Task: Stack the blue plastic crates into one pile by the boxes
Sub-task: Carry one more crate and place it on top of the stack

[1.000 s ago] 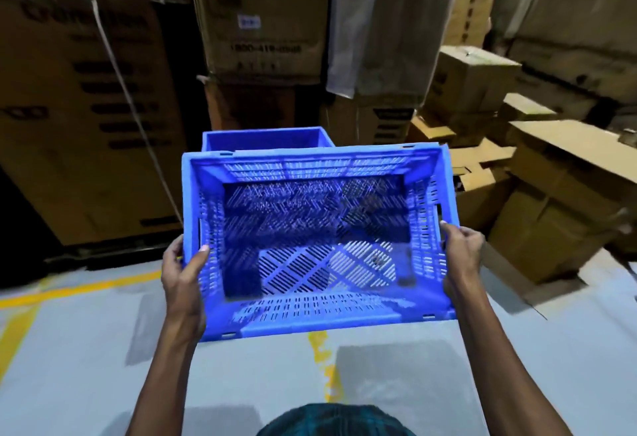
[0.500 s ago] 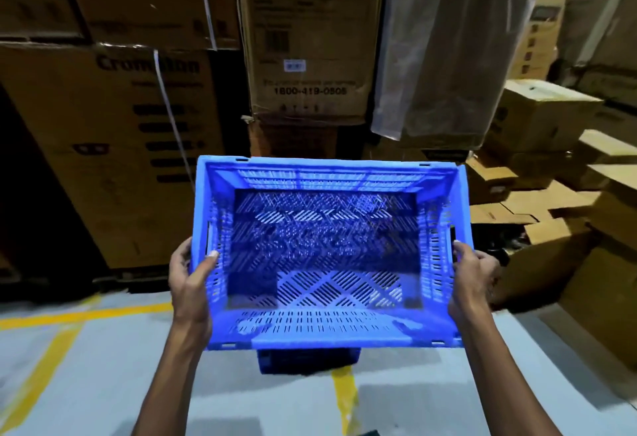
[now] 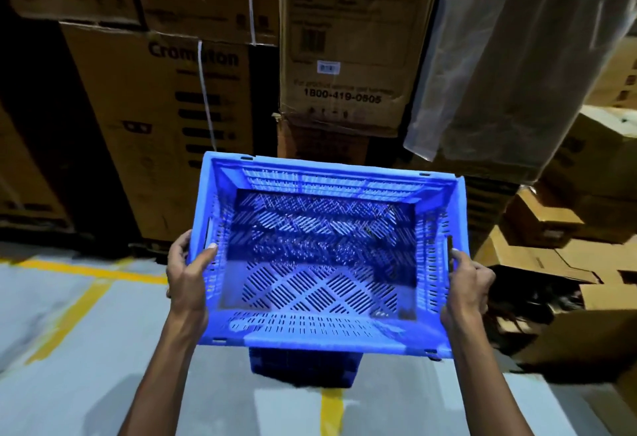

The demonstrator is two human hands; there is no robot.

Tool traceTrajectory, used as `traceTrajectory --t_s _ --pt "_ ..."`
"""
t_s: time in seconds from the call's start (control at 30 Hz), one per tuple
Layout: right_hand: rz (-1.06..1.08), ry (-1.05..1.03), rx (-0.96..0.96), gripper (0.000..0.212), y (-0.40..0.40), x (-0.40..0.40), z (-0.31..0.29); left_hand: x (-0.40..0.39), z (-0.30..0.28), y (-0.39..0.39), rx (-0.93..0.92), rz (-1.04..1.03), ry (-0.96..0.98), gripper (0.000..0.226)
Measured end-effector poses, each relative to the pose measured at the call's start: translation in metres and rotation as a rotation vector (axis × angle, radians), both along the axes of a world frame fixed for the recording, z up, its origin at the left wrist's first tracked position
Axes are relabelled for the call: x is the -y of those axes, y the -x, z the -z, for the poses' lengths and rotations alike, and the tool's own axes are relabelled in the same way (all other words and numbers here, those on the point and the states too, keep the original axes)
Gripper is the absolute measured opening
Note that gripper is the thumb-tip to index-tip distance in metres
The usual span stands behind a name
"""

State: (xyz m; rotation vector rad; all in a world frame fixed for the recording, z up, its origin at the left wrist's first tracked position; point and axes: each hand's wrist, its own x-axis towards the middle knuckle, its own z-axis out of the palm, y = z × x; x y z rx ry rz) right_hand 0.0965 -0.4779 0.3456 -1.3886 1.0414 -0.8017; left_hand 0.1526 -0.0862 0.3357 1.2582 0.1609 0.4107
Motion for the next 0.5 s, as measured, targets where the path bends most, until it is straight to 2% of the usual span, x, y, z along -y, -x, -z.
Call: traceTrajectory --t_s 0.2,0.3,0.37,0.5 --pt "0.001 0.019 -0.080 0.075 -0.061 0.018 -0.017 0.021 -0.018 -0.061 -0.092 -0.164 -0.070 0.044" --pt "0.005 0.042 -0.112 0.067 -0.097 0.011 -0.040 0.019 -0.022 -0.110 -0.202 -0.296 -0.170 0.040" --pt "0.015 0.047 -0.132 0.065 -0.125 0.008 -0.050 0.017 -0.028 -0.146 -0.261 -0.328 -0.237 0.041" --pt "0.011 0.067 -0.215 0.080 -0.174 0.004 -0.062 0.011 -0.031 -0.218 -0.344 -0.291 -0.265 0.046"
